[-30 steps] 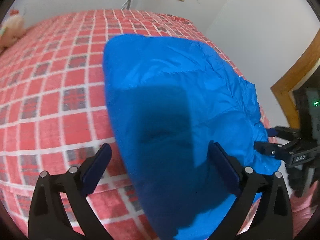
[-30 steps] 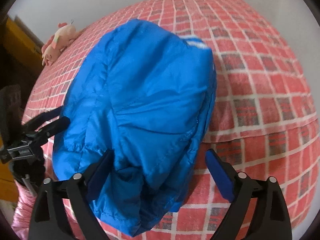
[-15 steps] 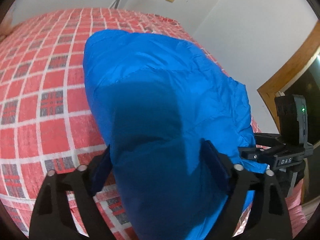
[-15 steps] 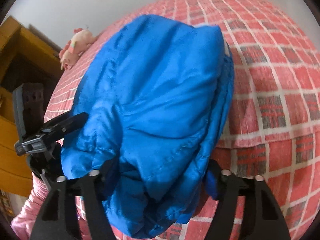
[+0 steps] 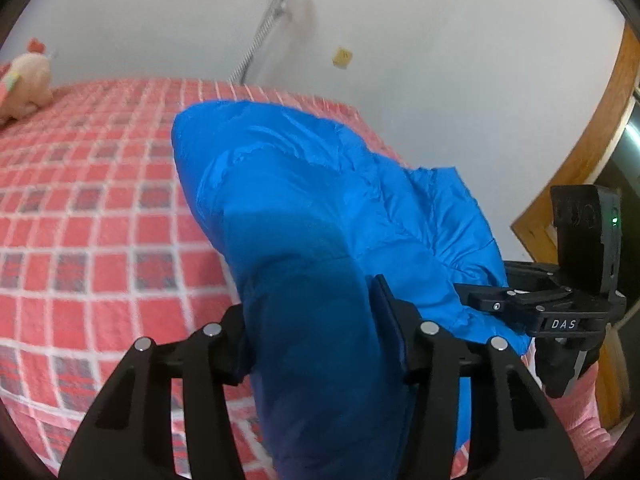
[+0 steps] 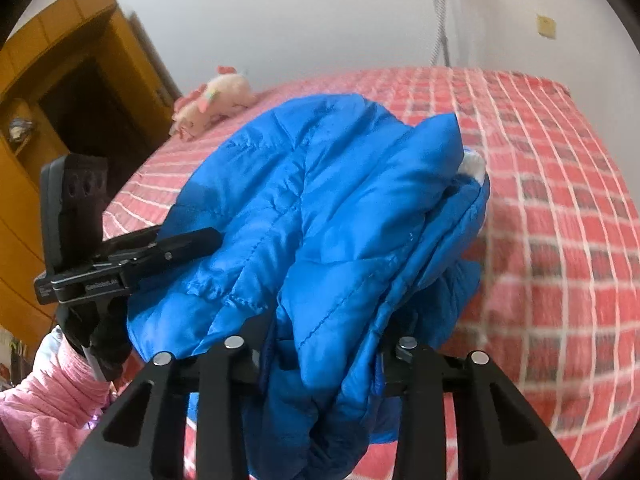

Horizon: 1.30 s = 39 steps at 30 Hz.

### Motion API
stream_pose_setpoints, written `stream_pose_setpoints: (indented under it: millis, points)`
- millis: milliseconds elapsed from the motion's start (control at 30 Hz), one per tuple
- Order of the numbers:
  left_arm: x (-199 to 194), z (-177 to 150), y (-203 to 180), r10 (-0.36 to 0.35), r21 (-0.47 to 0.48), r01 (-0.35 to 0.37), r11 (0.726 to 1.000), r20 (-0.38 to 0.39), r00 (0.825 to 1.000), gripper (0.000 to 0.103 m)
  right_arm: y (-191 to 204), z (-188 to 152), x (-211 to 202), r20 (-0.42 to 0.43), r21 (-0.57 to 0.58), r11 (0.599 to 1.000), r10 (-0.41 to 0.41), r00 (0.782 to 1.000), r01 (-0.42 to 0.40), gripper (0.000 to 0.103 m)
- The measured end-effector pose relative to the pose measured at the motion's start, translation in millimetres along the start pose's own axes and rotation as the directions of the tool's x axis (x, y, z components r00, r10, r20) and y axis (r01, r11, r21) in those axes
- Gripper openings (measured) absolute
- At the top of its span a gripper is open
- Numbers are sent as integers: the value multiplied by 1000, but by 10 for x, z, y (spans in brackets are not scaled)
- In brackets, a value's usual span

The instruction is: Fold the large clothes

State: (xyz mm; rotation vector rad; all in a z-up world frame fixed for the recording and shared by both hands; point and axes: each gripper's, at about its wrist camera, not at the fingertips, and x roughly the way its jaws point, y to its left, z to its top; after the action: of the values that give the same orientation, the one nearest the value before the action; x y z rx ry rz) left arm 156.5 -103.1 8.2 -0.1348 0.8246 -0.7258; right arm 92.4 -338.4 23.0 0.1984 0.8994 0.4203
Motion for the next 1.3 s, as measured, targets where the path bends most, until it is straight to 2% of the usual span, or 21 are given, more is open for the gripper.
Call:
stream_pose_setpoints:
  millis: [67, 167, 267, 367, 467, 500, 633, 700, 800, 900, 1100, 1200, 1300]
  points:
    - [-148, 90, 70, 29, 13, -30, 999, 58, 998, 50, 89, 133, 59, 23, -23, 1000, 17, 1000, -16, 35]
    - [-247, 192, 246, 64, -2, -64, 998, 104, 992, 50, 222, 352, 208, 52, -56, 998, 36, 998, -34, 35]
    - [-225, 268, 494, 99, -22, -97, 995, 116, 988, 50, 257, 509, 457, 51, -63, 996, 59, 997, -56, 35]
    - [-24, 261, 799, 158, -48, -155, 987, 60, 986, 51, 157, 564, 820, -9, -20, 997, 74, 997, -75, 35]
    - [235, 167, 1039, 181, -73, -182, 981, -24, 983, 60, 79, 499, 1103, -62, 14, 999, 49, 997, -48, 40]
    - [293, 125, 1081, 181, -72, -183, 981, -25, 983, 62, 74, 475, 1141, -65, 14, 999, 39, 997, -38, 42]
    - [348, 107, 1040, 212, -31, -213, 977, -22, 977, 63, 60, 426, 1208, -68, 29, 1000, 8, 998, -6, 48]
    - [350, 126, 1066, 216, -46, -217, 975, -26, 976, 65, 38, 417, 1181, -69, 51, 999, 6, 998, -2, 51]
    - [282, 145, 1048, 231, -79, -233, 969, -38, 972, 69, 82, 397, 1061, -65, 46, 999, -26, 998, 29, 62]
    - [108, 105, 970, 272, -55, -272, 961, -14, 962, 73, 152, 326, 869, -32, 4, 997, -79, 996, 79, 67]
    - [28, -104, 742, 340, 63, -341, 938, 30, 940, 75, 29, 139, 839, -46, 29, 994, -103, 994, 105, 70]
    - [121, -159, 800, 329, 55, -329, 943, 8, 944, 76, -84, 48, 966, -69, 67, 993, -93, 993, 98, 70]
    - [188, -179, 865, 314, 37, -313, 949, -8, 949, 77, -115, -19, 1074, -50, 65, 992, -105, 993, 108, 71]
